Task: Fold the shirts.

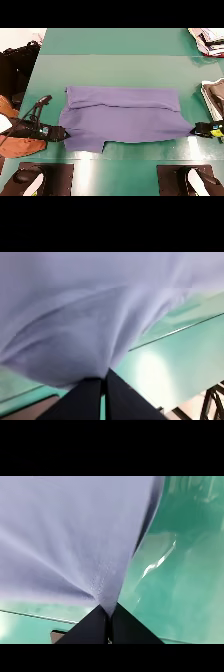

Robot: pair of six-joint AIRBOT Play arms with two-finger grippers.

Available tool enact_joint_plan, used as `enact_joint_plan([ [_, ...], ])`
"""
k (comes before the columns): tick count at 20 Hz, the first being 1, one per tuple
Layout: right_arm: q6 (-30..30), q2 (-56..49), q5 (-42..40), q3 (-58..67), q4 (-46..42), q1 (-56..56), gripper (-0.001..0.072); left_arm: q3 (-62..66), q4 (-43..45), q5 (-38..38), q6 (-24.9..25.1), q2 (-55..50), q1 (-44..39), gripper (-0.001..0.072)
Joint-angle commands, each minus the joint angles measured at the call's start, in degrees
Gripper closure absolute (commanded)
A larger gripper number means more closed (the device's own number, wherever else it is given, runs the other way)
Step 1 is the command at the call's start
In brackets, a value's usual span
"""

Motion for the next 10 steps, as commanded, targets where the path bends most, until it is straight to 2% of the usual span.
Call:
enact_joint_plan([
  [1, 0.6, -1.6, -0.9, 5.8, -0.5, 0.3, 0.0697, 5.6, 0.9, 3.1, 2.0, -2.5, 0.0, 0.0686],
  [2, 0.6, -4.6, -2.2, 8.3, -0.6, 1.1, 0.0697, 7.3, 2.0, 5.9, 3.6, -5.5, 0.0, 0.0685],
  [5, 0.6, -15.3, -5.9, 15.4, -0.6, 4.9, 0.0697, 13.2, 5.8, 13.8, 4.2, -16.3, 0.0, 0.0684],
  [10, 2.6, -33.2, -8.5, 27.9, -0.2, 8.5, 0.0696, 25.9, 6.0, 22.4, 5.1, -35.7, 0.0, 0.0683],
])
